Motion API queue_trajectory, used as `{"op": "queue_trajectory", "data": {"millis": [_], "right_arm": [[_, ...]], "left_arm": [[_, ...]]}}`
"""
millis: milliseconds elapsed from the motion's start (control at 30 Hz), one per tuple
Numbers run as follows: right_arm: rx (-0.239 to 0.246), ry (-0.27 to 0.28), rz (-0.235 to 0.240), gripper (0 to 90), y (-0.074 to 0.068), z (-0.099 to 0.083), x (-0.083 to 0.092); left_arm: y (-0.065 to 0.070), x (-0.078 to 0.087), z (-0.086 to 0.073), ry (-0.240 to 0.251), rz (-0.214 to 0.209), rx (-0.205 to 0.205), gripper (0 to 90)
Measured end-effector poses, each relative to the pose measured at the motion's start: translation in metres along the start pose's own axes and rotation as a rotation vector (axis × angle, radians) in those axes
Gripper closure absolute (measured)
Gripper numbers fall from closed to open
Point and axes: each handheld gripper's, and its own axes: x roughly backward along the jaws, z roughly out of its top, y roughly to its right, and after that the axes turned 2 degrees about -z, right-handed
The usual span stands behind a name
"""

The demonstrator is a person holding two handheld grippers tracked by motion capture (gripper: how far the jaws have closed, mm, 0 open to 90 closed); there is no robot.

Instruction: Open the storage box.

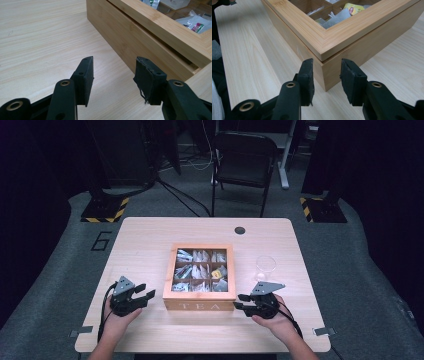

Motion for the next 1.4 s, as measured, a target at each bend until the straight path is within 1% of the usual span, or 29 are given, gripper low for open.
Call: {"op": "queue_trajectory", "data": {"millis": [133,200,233,300,333,367,467,500,633,733,900,933,967,1000,1067,1100,1133,1233,1267,1300,1367,1400], "right_arm": [[0.005,-0.001,0.000,62.1,0.000,0.001,-0.004],[-0.003,-0.006,0.002,62.2,0.000,0.002,-0.005],[0.004,-0.003,0.001,62.2,0.000,0.002,-0.005],[-0.001,-0.002,0.001,62.3,0.000,0.002,-0.006],[-0.003,0.004,0.001,62.4,0.000,0.003,-0.007],[0.003,0.006,0.001,62.5,0.000,0.004,-0.007],[-0.002,0.003,0.000,62.4,-0.001,0.004,-0.008],[0.015,0.005,-0.001,62.1,-0.001,0.005,-0.009],[0.013,0.002,-0.007,62.3,-0.002,0.006,-0.009],[0.028,0.007,-0.006,63.4,-0.002,0.008,-0.008],[0.019,0.011,-0.001,63.3,-0.002,0.010,-0.006],[0.021,0.009,-0.001,63.2,-0.002,0.011,-0.005],[0.015,0.008,0.000,63.2,-0.002,0.012,-0.005],[0.012,0.006,-0.002,63.2,-0.002,0.013,-0.005],[0.004,0.009,0.003,63.2,-0.002,0.013,-0.004],[0.001,0.017,0.014,63.1,0.000,0.016,-0.002],[-0.014,0.016,0.015,63.1,-0.001,0.017,-0.001],[-0.020,0.028,0.024,63.1,0.001,0.021,0.000],[-0.037,0.026,0.025,63.1,0.000,0.022,0.001],[-0.038,0.032,0.032,63.1,0.001,0.023,0.002],[-0.055,0.034,0.034,63.1,0.001,0.025,0.003],[-0.050,0.038,0.034,63.2,0.002,0.026,0.004]], "left_arm": [[0.000,0.001,-0.001,0.001,-0.001,0.004,49.2],[0.000,0.002,-0.001,-0.007,-0.008,0.003,49.2],[0.000,0.002,-0.001,-0.005,-0.009,0.003,49.2],[0.001,0.002,-0.001,0.000,-0.007,0.001,49.2],[0.001,0.003,-0.001,-0.011,-0.017,-0.004,49.2],[0.002,0.003,-0.001,-0.007,-0.016,-0.004,49.2],[0.002,0.004,-0.001,-0.005,-0.018,-0.004,49.2],[0.002,0.004,-0.002,-0.003,-0.018,-0.003,49.2],[0.003,0.006,-0.002,0.003,-0.021,0.007,49.2],[0.003,0.006,-0.002,0.008,-0.027,0.004,49.2],[0.007,0.007,0.000,0.010,-0.043,-0.004,49.2],[0.008,0.007,0.000,0.016,-0.044,-0.001,49.2],[0.009,0.006,0.000,0.028,-0.042,-0.004,49.2],[0.009,0.007,0.001,0.016,-0.048,-0.011,49.2],[0.010,0.008,0.001,0.016,-0.050,-0.013,49.2],[0.010,0.009,0.002,0.019,-0.050,-0.020,49.2],[0.010,0.010,0.003,0.018,-0.056,-0.019,49.2],[0.012,0.011,0.004,0.035,-0.065,-0.015,49.4],[0.013,0.012,0.005,0.040,-0.069,-0.012,49.4],[0.015,0.012,0.006,0.041,-0.077,-0.014,49.4],[0.018,0.013,0.007,0.053,-0.084,-0.019,49.5],[0.019,0.013,0.008,0.055,-0.086,-0.025,49.6]]}}
